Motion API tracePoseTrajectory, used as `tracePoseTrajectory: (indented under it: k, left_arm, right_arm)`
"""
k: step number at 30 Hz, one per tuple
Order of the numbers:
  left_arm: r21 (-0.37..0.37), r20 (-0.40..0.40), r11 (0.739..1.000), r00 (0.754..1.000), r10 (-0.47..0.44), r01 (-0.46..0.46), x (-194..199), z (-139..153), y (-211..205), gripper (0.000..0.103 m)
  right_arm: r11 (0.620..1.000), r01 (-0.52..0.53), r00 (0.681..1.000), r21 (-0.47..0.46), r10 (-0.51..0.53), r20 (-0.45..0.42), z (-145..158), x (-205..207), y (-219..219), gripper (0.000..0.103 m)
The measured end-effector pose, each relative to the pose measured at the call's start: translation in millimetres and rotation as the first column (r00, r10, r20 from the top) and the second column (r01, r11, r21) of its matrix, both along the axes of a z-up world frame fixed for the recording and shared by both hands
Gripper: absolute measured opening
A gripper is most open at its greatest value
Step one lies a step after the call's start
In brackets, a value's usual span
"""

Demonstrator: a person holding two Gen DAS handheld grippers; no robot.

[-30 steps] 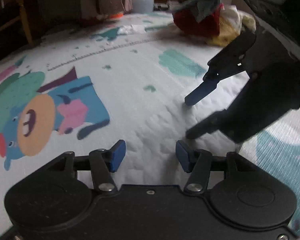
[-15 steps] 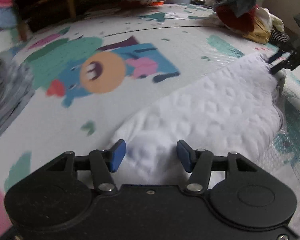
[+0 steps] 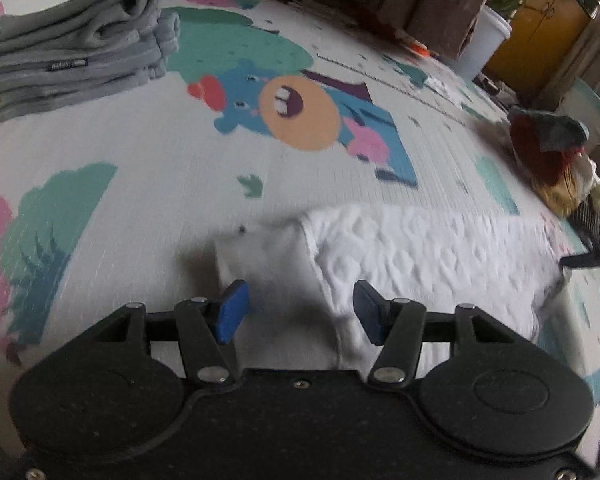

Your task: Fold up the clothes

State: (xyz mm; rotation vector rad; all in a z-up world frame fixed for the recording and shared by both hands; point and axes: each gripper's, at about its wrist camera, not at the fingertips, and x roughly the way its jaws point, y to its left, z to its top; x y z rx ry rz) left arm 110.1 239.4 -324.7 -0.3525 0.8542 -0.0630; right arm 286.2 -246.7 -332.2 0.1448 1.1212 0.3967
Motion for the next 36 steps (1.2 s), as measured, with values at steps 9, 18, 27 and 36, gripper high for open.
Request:
tracePoseTrajectory:
  k: [9, 18, 27, 36]
  left_arm:
    - [0.197, -0.003, 0.912, 0.93, -0.368, 0.361, 62.3, 15.0, -19.3, 0.055]
    - [0.248, -0.087, 0.818, 0.853, -0.515, 0.519, 86.0, 11.5, -30.2, 0.007]
    - [0.283, 0.014, 0.861, 0.895, -0.445, 0.423, 85.1, 21.4, -29.4, 0.004]
    - [0.364, 0.006, 0.879, 0.942, -0.334, 0.309, 78.4, 17.6, -33.0, 0.036]
  right_arm:
    - [0.966, -0.113, 0.969, -0.231, 0.159, 0.191, 22.5, -12.5, 31.5, 0.061]
    - [0.887, -0.352, 0.883, -0.3, 0.421, 0.208, 23.3, -39.2, 94.1, 0.06]
    - [0.895, -0.347, 0.905, -0.281, 0.399, 0.151, 14.0, -35.3, 93.1, 0.061]
    - [0.914, -0.318, 0.919, -0.251, 0.363, 0.154, 14.7, -35.7, 87.8, 0.063]
